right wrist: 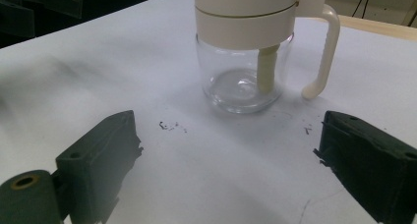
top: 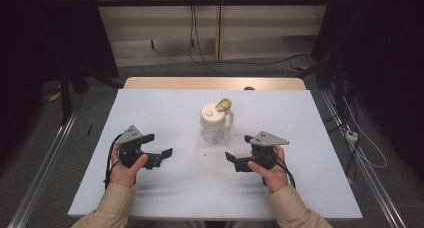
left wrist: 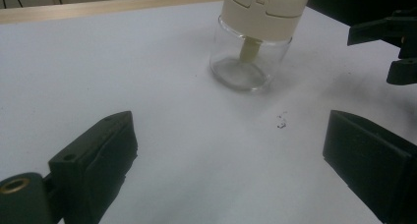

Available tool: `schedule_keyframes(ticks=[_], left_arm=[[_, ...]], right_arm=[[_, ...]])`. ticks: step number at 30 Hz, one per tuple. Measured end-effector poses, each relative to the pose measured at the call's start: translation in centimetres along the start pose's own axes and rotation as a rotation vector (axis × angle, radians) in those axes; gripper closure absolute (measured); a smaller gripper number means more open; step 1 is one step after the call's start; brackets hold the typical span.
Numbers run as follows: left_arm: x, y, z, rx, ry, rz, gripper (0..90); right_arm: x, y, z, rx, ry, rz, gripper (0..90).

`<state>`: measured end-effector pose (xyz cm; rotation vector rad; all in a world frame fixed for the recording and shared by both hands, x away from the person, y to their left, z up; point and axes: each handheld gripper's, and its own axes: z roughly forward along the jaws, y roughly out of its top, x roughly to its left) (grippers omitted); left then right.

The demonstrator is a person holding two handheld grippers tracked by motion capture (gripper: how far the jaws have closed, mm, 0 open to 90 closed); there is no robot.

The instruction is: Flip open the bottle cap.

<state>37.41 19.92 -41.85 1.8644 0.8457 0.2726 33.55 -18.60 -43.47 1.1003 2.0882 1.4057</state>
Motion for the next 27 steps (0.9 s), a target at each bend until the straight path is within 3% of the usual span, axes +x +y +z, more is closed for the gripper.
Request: schedule_keyframes(ticks=[11, 27], left_arm=[[0.0, -0.4, -0.7, -0.012, -0.02, -0.02, 5.6], [0.0, -0.7, -1.0, -0.015, -0.011, 0.012, 5.7]], right_arm=[[-0.7, -0.7, -2.3, -0.01, -0.015, -0.001, 8.3], [-2.2, -2.4, -5.0, -0.004, -0.049, 0.015, 8.6]])
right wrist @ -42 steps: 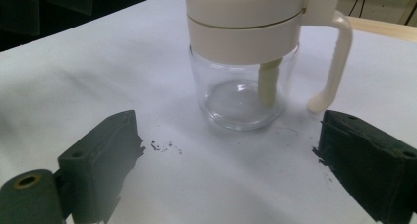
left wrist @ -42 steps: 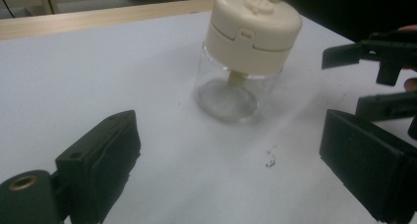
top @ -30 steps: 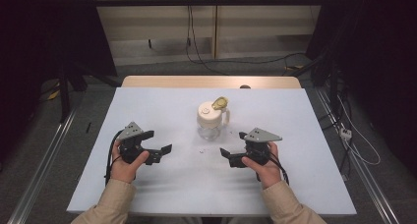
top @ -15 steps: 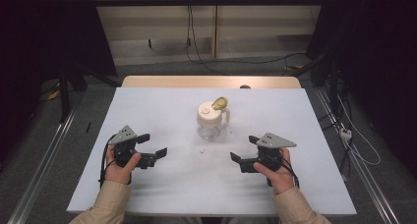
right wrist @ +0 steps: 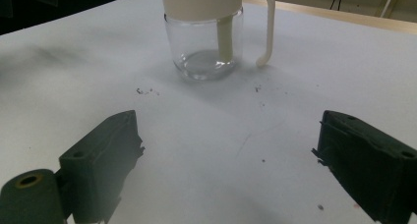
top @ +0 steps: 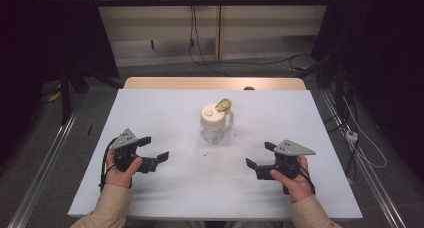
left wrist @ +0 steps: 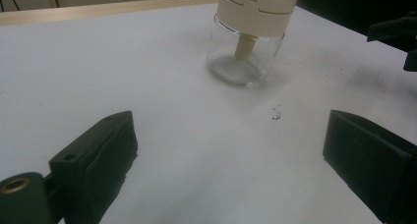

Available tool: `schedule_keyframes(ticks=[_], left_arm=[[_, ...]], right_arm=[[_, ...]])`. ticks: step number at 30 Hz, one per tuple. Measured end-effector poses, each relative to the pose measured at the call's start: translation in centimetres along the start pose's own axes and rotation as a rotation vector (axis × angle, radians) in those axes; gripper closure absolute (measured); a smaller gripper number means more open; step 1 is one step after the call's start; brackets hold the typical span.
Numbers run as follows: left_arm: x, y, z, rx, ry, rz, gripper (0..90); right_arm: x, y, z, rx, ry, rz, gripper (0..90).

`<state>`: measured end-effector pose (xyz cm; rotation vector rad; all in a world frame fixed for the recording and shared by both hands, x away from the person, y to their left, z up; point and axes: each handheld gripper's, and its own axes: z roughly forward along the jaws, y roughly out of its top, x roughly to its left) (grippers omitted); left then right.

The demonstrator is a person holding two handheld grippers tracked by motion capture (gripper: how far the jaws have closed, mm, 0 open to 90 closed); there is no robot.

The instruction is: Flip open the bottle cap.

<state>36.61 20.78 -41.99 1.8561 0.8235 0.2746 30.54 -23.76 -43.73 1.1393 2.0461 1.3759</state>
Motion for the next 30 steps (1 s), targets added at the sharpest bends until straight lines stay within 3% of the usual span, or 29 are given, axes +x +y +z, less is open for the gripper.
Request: schedule_keyframes(ticks=[21, 30], left_arm=[[0.5, -0.6, -0.5, 0.012, 0.027, 0.012, 5.8], [0.8, -1.2, -1.0, 0.016, 0.035, 0.006, 5.8]], right_arm=[[-1.2, -2.0, -2.1, 0.022, -0.019, 0.005, 8.7], [-1.3, -2.2, -2.1, 0.031, -0.026, 0.005, 8.8]])
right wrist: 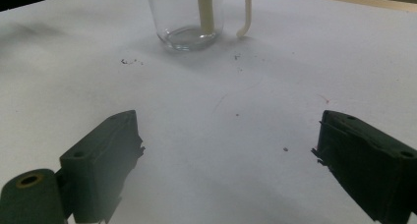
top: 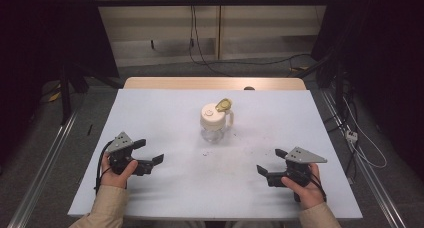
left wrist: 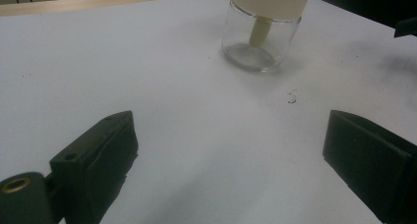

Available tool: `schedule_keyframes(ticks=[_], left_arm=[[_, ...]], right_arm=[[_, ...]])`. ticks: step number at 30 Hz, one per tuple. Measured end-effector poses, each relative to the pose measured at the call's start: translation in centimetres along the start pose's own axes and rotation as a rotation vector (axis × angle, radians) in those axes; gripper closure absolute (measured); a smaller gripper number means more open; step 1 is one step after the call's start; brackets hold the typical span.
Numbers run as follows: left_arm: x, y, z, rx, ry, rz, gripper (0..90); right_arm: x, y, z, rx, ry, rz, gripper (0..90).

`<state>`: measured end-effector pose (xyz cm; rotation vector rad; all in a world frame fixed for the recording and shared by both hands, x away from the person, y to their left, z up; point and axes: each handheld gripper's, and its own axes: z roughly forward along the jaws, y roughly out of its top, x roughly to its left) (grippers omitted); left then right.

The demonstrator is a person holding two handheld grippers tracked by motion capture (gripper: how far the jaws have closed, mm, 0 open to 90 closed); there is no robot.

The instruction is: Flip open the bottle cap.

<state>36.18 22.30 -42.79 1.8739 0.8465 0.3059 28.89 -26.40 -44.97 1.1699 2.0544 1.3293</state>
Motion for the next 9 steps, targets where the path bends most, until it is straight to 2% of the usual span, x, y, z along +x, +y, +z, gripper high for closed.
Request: schedule_keyframes(ticks=[9], left_arm=[[0.23, -0.26, -0.15, -0.005, 0.016, -0.009, 5.8]], right_arm=[[-0.05, -0.06, 0.15, 0.008, -0.005, -0.005, 8.9]])
